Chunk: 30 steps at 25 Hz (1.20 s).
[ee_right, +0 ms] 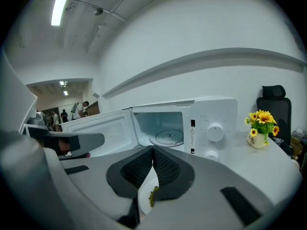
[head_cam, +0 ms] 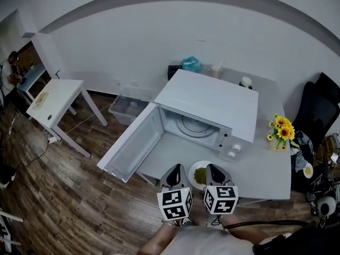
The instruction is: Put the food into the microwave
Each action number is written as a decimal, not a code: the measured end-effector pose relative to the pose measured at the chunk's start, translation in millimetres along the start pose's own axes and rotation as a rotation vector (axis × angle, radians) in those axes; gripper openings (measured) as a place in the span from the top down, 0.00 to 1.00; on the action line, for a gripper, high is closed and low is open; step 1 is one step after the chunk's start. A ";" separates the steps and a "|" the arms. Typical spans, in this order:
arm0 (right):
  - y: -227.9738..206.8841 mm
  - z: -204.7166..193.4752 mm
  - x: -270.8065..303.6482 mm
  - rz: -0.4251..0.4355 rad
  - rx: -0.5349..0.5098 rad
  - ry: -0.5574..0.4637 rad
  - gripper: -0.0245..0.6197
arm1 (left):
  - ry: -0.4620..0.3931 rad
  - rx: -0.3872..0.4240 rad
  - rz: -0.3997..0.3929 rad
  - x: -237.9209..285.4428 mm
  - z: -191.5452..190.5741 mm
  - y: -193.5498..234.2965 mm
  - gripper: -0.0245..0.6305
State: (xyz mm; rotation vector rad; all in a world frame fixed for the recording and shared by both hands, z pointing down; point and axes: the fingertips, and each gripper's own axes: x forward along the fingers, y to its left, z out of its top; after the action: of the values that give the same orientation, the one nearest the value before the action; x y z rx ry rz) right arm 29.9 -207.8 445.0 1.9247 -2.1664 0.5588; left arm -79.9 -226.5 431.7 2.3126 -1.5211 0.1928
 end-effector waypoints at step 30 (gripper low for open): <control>-6.8 3.5 25.4 0.034 -0.011 0.044 0.94 | 0.078 -0.033 0.030 28.2 -16.7 6.5 0.96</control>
State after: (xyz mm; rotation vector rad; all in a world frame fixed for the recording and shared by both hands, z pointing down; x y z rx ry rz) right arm 33.5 -233.0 452.6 1.8561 -2.1746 0.5883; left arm -72.8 -246.8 457.2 2.2312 -1.5102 0.2616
